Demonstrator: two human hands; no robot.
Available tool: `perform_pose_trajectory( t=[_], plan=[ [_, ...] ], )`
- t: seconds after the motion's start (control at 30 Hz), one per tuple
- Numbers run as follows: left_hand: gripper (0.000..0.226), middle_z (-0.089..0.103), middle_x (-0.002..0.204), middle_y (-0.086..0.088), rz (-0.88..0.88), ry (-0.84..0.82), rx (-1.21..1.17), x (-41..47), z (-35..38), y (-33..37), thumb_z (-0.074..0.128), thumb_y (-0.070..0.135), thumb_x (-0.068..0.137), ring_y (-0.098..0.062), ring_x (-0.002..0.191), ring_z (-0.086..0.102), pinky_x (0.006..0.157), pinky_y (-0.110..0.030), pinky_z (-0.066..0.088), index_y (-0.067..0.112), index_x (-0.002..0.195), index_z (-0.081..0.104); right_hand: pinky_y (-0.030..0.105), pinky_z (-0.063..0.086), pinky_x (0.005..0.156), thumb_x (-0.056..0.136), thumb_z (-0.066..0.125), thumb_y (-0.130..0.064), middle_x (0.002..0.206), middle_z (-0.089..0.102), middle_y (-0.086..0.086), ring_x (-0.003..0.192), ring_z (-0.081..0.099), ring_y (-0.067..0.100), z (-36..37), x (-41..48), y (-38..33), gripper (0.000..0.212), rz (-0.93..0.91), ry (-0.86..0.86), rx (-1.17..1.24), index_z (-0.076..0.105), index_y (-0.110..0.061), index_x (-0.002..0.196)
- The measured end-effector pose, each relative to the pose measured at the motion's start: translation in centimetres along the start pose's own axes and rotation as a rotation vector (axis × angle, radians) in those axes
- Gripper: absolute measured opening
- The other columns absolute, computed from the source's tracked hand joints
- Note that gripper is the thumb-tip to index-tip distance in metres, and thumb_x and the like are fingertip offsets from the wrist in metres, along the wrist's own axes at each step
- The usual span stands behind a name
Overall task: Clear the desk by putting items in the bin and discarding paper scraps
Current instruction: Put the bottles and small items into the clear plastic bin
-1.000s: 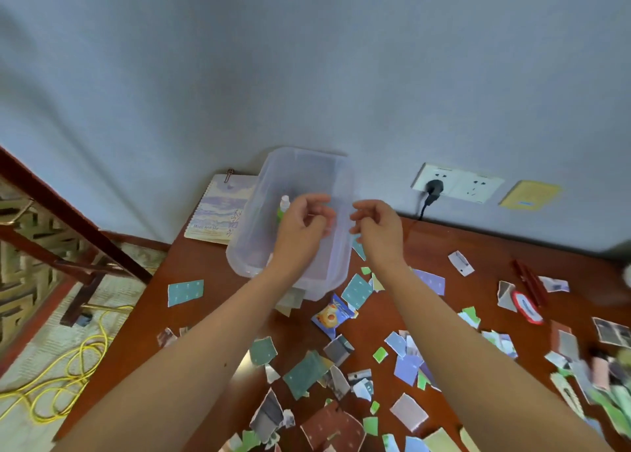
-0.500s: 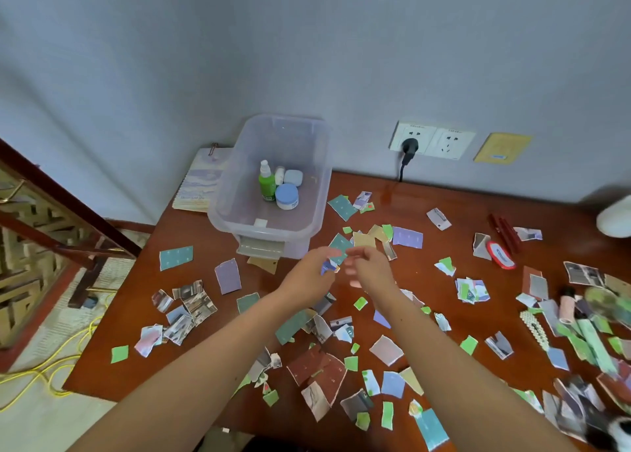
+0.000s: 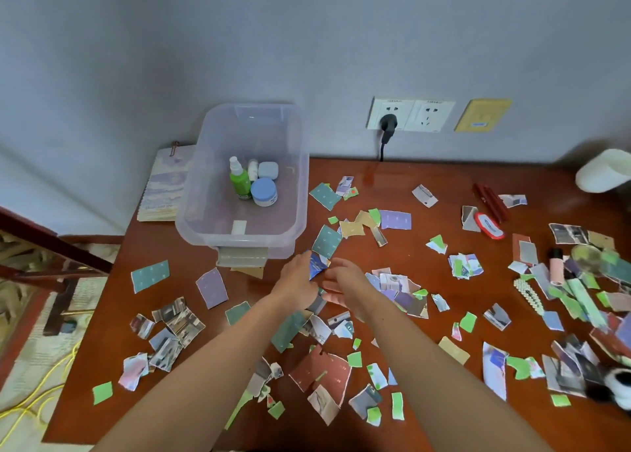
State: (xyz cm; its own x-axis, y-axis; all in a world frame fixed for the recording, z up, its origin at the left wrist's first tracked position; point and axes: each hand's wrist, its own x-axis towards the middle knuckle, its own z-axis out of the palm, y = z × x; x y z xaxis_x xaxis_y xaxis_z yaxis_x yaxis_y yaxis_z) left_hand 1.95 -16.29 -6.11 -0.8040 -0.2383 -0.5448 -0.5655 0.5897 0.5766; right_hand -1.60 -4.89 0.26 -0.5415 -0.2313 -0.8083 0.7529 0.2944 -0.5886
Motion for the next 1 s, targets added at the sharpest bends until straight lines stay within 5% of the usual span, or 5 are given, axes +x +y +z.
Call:
perform_pose_trajectory(
  t=[0.2, 0.33, 0.5, 0.6, 1.0],
  plan=[
    [0.026, 0.062, 0.106, 0.001, 0.111, 0.041, 0.106, 0.3, -0.7, 0.0, 0.058, 0.013, 0.086, -0.021, 0.101, 0.057, 0.092, -0.037, 0.051, 0.023, 0.108, 0.052, 0.046, 0.045, 0.101, 0.095, 0.043, 0.001, 0.087, 0.063, 0.008, 0.092, 0.06, 0.023, 1.4, 0.9, 0.1, 0.022, 0.035, -0.037, 0.134, 0.056, -0.013, 0.106],
    [0.022, 0.063, 0.107, 0.0, 0.167, 0.043, 0.129, 0.3, -0.7, -0.1, 0.061, 0.015, 0.086, -0.02, 0.097, 0.059, 0.091, -0.036, 0.053, 0.026, 0.104, 0.055, 0.047, 0.038, 0.108, 0.094, 0.041, -0.001, 0.117, 0.053, 0.037, 0.116, 0.052, 0.046, 1.7, 0.6, 0.0, 0.038, 0.012, -0.018, 0.177, 0.049, 0.001, 0.131],
    [0.056, 0.046, 0.135, -0.001, 0.126, 0.055, -0.036, -0.1, -0.5, 1.0, 0.064, 0.013, 0.089, -0.02, 0.122, 0.047, 0.106, -0.037, 0.044, 0.023, 0.139, 0.043, 0.042, 0.051, 0.088, 0.098, 0.04, -0.009, 0.086, 0.061, 0.015, 0.085, 0.062, 0.028, 0.7, -0.2, 0.0, 0.013, 0.0, 0.058, 0.337, 0.052, -0.012, 0.101],
    [0.061, 0.044, 0.135, 0.0, 0.139, 0.041, -0.127, -0.2, -0.7, 2.5, 0.066, 0.022, 0.089, -0.018, 0.123, 0.045, 0.106, -0.038, 0.044, 0.026, 0.144, 0.039, 0.04, 0.052, 0.088, 0.099, 0.043, -0.011, 0.089, 0.063, 0.01, 0.083, 0.063, 0.022, -0.5, 0.0, 0.3, 0.02, -0.031, 0.176, 0.35, 0.047, -0.013, 0.119],
    [0.022, 0.062, 0.106, -0.004, 0.28, -0.031, -0.404, -0.6, 2.3, 13.0, 0.045, 0.017, 0.101, -0.017, 0.094, 0.058, 0.076, -0.019, 0.044, 0.015, 0.121, 0.054, 0.031, 0.055, 0.068, 0.099, 0.037, -0.005, 0.08, 0.069, 0.009, 0.07, 0.066, 0.019, -10.3, -2.3, -1.8, 0.03, -0.245, 0.299, 0.435, 0.066, -0.008, 0.104]
  ],
)
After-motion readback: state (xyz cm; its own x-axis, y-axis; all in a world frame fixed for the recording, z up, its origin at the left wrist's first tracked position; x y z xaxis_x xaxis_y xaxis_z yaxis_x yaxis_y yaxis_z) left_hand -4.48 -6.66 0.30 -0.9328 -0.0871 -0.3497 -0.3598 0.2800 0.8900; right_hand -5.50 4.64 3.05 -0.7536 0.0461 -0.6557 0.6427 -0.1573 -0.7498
